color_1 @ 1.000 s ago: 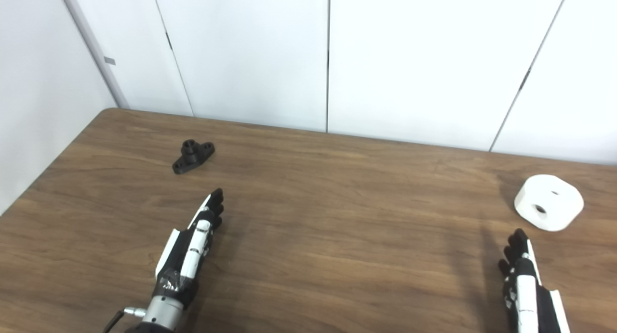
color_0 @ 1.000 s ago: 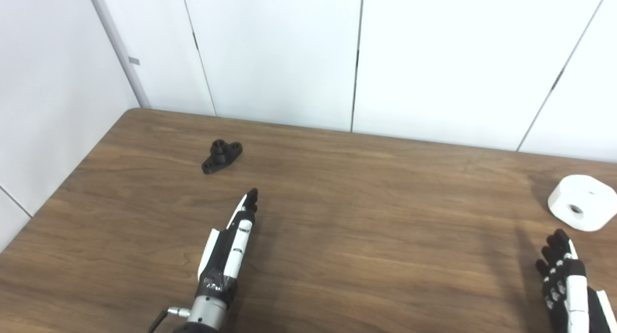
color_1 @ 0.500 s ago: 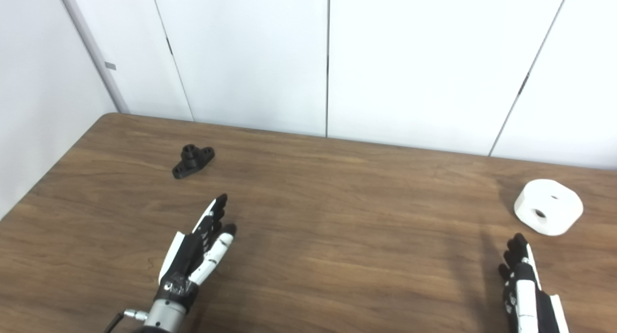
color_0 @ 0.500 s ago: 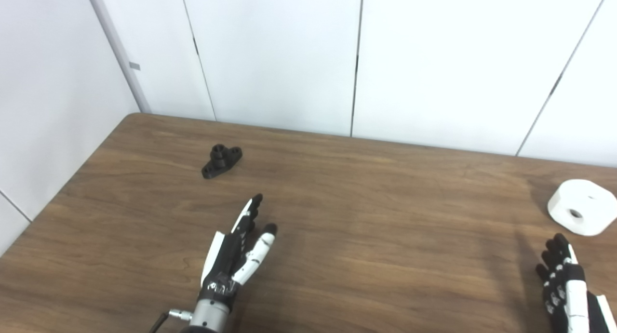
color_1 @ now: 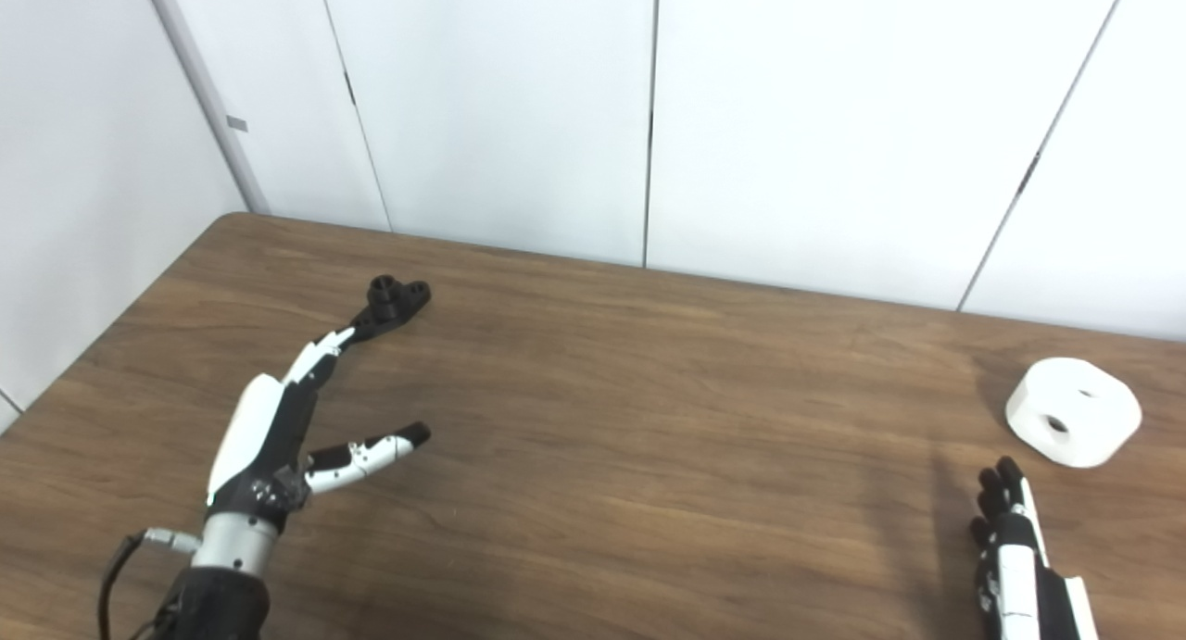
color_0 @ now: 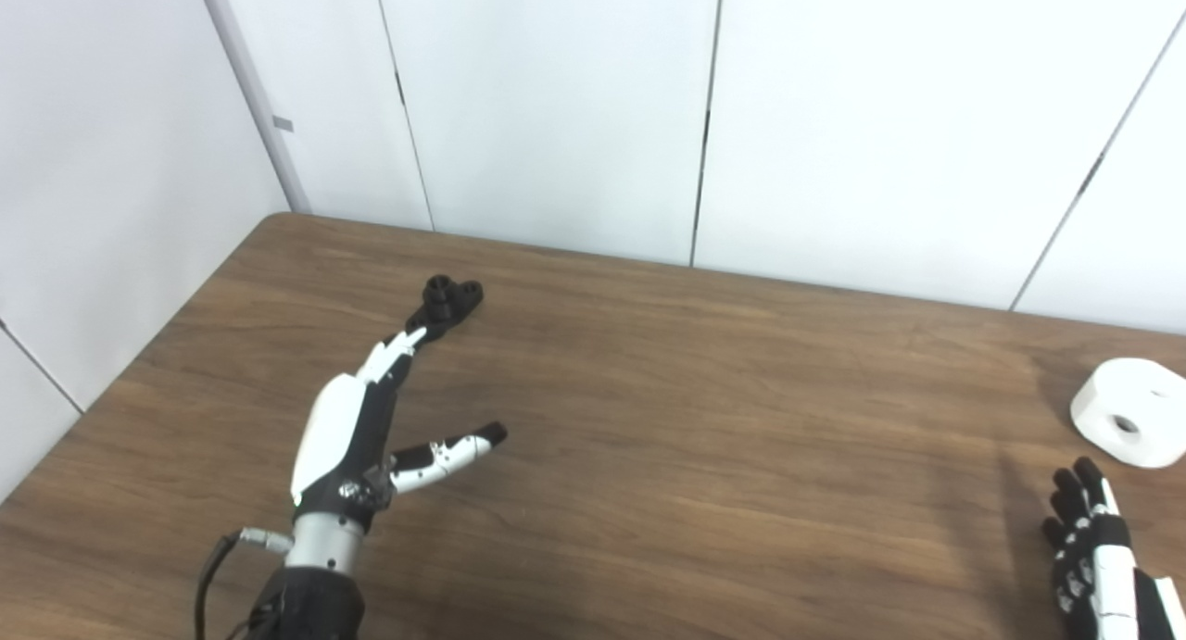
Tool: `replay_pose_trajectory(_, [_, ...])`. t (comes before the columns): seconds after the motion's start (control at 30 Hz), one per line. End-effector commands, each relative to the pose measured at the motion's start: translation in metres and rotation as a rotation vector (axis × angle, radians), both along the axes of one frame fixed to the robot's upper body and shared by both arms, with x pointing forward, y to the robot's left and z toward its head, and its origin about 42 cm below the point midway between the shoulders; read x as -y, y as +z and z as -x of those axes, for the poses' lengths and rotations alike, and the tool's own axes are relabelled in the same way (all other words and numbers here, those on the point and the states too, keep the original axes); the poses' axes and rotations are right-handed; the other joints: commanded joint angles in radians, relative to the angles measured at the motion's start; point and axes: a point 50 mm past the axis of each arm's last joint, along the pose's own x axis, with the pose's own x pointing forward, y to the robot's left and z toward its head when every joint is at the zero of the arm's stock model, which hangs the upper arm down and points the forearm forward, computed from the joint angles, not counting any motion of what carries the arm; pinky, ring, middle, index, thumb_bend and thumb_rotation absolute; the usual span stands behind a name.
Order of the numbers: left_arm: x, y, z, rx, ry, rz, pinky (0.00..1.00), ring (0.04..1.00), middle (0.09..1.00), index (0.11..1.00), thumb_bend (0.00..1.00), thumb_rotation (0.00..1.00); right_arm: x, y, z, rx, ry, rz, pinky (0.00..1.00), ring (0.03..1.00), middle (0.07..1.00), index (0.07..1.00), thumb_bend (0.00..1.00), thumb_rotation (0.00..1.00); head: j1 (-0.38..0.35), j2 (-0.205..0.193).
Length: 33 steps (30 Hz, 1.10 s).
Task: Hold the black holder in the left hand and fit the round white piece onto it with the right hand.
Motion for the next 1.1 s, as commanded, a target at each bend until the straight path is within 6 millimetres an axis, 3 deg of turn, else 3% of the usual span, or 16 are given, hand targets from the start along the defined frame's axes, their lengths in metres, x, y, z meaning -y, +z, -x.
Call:
replay_pose_trajectory(0.0, [-0.012,0.019,-0.01,0.048,0.033,-0.061,0.97,0.985,0.944,0.881,0.87,0.32,0.002,0.006,0.001,0.033,-0.002,0.007,1.0,1.0,0.985,0.997,0.59,1.0,-0.001,0.002])
replay_pose_trajectory(0.27, [-0.048,0.023,-0.035,0.041,0.126,-0.131,1.0,0.978,0.925,0.851,0.87,0.3,0.0,0.006,0.001,0.028,-0.003,0.017,1.0,1.0,0.985,0.998,0.57,1.0,-0.001,0.004])
replay_pose_trajectory(0.47, [-0.069,0.021,-0.06,0.014,0.178,-0.159,1.0,0.985,0.932,0.847,0.88,0.35,-0.001,0.008,0.002,0.027,-0.002,0.017,1.0,1.0,0.986,0.998,0.55,1.0,-0.004,0.006])
replay_pose_trajectory(1.07, [-0.085,0.019,-0.136,-0.126,0.21,-0.244,1.0,0.999,0.943,0.836,0.88,0.4,-0.004,0.009,0.003,0.036,-0.006,0.024,1.0,1.0,0.981,0.998,0.55,1.0,-0.02,0.009])
